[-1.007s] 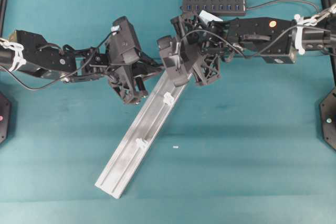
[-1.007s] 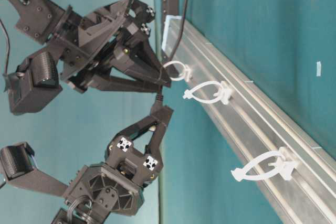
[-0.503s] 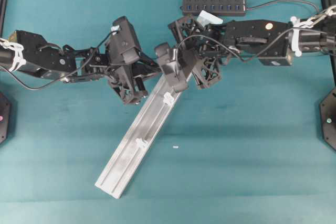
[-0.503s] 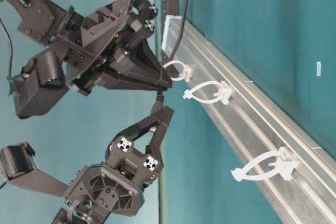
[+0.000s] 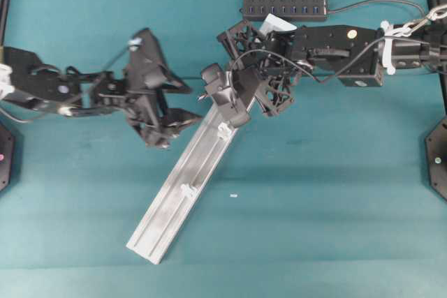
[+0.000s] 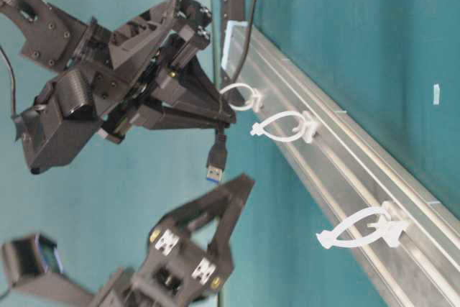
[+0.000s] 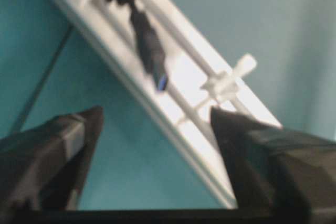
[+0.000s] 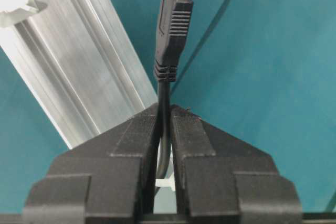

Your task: Pass the USB cable through three rings with both arms.

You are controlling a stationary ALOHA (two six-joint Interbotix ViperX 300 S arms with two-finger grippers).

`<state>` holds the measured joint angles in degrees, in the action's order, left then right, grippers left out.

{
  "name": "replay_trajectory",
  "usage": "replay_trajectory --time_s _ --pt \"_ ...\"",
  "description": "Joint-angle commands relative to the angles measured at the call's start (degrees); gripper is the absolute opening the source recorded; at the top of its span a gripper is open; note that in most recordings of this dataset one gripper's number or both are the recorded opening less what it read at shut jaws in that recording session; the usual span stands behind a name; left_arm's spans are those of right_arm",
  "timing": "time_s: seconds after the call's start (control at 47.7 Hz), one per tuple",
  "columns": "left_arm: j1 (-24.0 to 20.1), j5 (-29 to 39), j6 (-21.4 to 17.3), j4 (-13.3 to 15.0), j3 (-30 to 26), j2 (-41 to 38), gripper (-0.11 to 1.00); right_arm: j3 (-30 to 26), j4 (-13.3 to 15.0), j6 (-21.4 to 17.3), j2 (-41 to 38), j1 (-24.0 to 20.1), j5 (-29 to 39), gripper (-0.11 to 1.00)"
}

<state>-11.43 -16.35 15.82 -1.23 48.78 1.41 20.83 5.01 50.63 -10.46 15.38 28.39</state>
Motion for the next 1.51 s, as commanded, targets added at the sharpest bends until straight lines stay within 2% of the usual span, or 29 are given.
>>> replay_trajectory --time_s 0.0,0.105,0.315,0.587,0.713,1.09,1.489 --pt "0.2 -0.3 1.0 -0.3 1.3 3.3 0.99 -0.6 1.1 2.1 -0.2 -0.2 0.6 0.12" --pt "0.2 -0.4 1.1 -0.3 3.9 6.2 0.96 -0.5 2.2 5.3 -0.4 -0.1 2.7 0.12" --pt "0.2 -0.2 1.7 -0.3 8.7 13.4 0.95 -0.4 2.2 11.3 -0.5 -0.4 4.3 0.12" --pt "-0.6 6.9 1.8 -0.3 13.2 21.3 0.95 -0.3 2.2 14.6 -1.9 -1.0 4.7 0.12" --pt "-0.6 7.4 1.6 -0.3 14.9 25.0 0.95 -0.3 2.2 16.3 -2.5 -1.8 4.7 0.12" --pt "-1.4 11.9 1.6 -0.3 17.8 33.7 0.95 0.4 2.2 17.6 -2.7 -0.4 7.3 0.12" --pt "-1.4 13.9 1.8 -0.3 17.9 35.8 0.95 0.4 2.2 17.7 -2.5 -0.1 7.6 0.12"
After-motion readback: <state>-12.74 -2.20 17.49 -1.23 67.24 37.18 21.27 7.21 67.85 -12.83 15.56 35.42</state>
